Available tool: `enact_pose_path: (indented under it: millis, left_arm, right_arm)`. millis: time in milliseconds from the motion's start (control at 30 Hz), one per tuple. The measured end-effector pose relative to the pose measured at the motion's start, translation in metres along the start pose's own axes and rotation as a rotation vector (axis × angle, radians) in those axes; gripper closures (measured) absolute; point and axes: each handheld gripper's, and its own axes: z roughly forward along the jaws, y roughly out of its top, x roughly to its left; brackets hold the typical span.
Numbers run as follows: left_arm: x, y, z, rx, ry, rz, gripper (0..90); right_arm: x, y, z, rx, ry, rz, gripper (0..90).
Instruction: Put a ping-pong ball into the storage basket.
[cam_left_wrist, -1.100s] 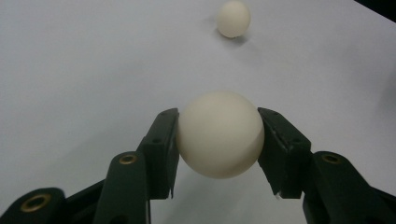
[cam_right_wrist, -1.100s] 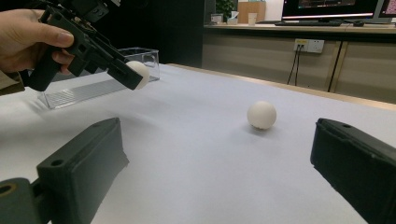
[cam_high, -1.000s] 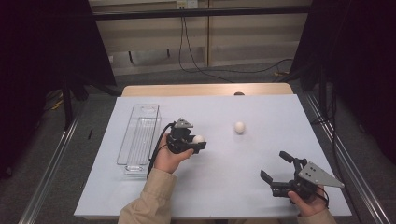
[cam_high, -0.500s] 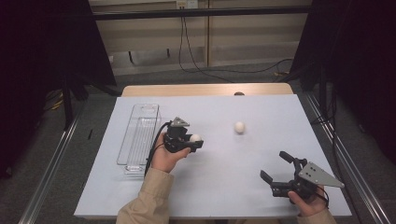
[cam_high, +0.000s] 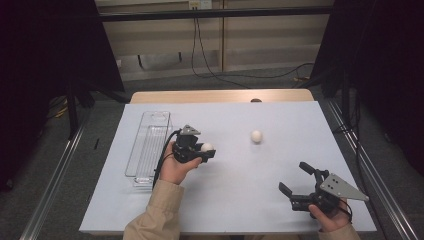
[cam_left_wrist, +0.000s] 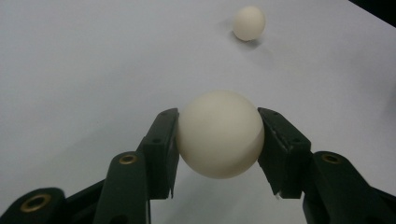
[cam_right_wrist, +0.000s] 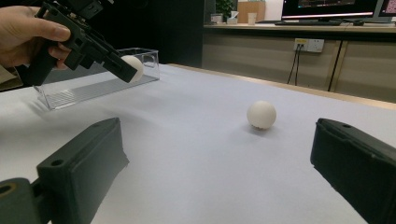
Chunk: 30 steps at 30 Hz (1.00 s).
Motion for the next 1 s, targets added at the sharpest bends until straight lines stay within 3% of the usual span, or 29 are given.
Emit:
enact_pose_path:
  millis: [1000]
  left_arm:
    - [0.0066,-0.0001,-0.0098,-0.015,0.015,-0.023,51.1]
  right_arm:
    - [0.0003,-0.0001,0.0002,0.004,0.004,-0.006,2.2]
